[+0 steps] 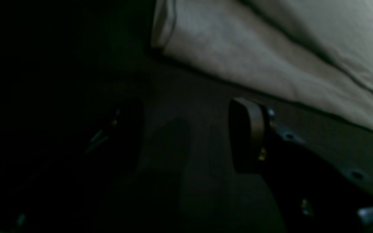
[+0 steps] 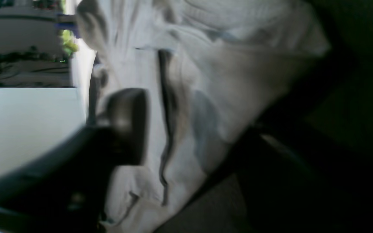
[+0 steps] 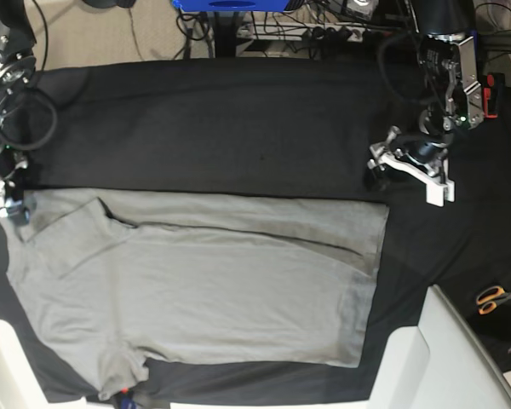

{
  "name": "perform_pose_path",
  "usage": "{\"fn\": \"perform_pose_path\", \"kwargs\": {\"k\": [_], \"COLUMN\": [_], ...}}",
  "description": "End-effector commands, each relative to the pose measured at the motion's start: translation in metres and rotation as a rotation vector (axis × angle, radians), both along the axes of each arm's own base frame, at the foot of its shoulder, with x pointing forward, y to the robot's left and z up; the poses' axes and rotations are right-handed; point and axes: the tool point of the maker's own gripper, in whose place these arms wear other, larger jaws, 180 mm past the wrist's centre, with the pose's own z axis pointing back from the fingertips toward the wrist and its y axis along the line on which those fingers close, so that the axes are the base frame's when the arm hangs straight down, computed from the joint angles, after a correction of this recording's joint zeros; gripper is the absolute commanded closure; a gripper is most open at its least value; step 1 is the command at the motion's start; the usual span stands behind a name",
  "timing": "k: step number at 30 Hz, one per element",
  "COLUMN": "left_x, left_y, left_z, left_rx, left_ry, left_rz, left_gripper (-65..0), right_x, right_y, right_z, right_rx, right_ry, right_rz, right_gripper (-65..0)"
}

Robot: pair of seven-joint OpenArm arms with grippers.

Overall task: Fold the T-shirt properly
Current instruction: 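Lay the folded shoulder edge down and open both grippers, then grasp the folded edge with both grippers and drag it toward the robot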

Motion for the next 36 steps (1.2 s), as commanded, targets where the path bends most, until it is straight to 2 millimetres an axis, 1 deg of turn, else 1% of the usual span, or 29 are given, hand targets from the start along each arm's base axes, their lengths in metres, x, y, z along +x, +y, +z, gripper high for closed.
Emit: {"fn": "perform_pose_path", "kwargs": {"k": [1, 3, 4, 6, 8, 9, 12, 15, 16, 22, 25, 28, 30, 33, 36], "left_x": [0.011, 0.014, 0.015, 0.019, 0.024, 0.024, 0.027, 0.028, 0.031, 0.048, 0.058, 0.066, 0.070, 0.076, 0.077], "left_y": [0.003, 0.003, 0.002, -0.002, 0.006, 0.013, 0.025, 0.028, 0.027, 0.021, 0.008, 0.005, 0.003, -0.008, -0.011], "left_z": [0.009, 0.005, 0.004, 0.002, 0.005, 0.004, 0.003, -0.004, -0.004, -0.007, -0.009, -0.009, -0.010, -0.014, -0.015], "left_rx": [-0.006, -0.017, -0.032, -0.092, -0.156, -0.185, -0.216, -0.230, -0.236, -0.271, -0.309, -0.325, -0.337, -0.369, -0.376], "left_ry": [-0.040, -0.032, -0.029, -0.036, -0.056, -0.062, -0.068, -0.053, -0.054, -0.046, -0.045, -0.045, -0.040, -0.030, -0.024], "left_rz": [0.009, 0.016, 0.025, 0.057, 0.124, 0.165, 0.225, 0.248, 0.251, 0.256, 0.261, 0.263, 0.266, 0.270, 0.271], "left_gripper": [-38.3, -38.3, -38.3, -38.3, -38.3, -38.3, -38.0, -37.8, -37.8, -37.8, -37.7, -37.7, -37.7, -37.7, -37.4], "right_x": [0.003, 0.003, 0.003, 0.003, 0.001, 0.001, 0.000, -0.002, -0.004, -0.005, -0.005, -0.005, -0.005, -0.006, -0.006], "right_y": [-0.008, -0.007, -0.007, -0.007, -0.007, -0.007, -0.006, -0.006, -0.005, -0.001, -0.001, -0.001, -0.001, -0.001, -0.001], "right_z": [0.006, 0.006, 0.006, 0.006, 0.004, 0.004, 0.003, 0.002, 0.001, 0.000, 0.000, 0.000, 0.000, -0.001, -0.001], "right_rx": [-0.012, -0.010, -0.009, -0.009, -0.009, -0.009, -0.007, -0.008, -0.008, 0.005, 0.005, 0.005, 0.005, 0.005, 0.005], "right_ry": [-0.011, -0.010, -0.009, -0.007, -0.003, -0.003, 0.001, 0.003, 0.004, 0.015, 0.015, 0.015, 0.015, 0.016, 0.016], "right_rz": [-0.003, 0.000, 0.001, 0.002, 0.003, 0.003, 0.005, 0.007, 0.007, 0.029, 0.029, 0.029, 0.029, 0.029, 0.029], "right_gripper": [-19.5, -2.6, 0.0, -2.9, -0.3, 0.0, -0.2, -0.2, -0.2, -0.2, -0.2, -0.2, -0.2, -0.2, -0.2]}}
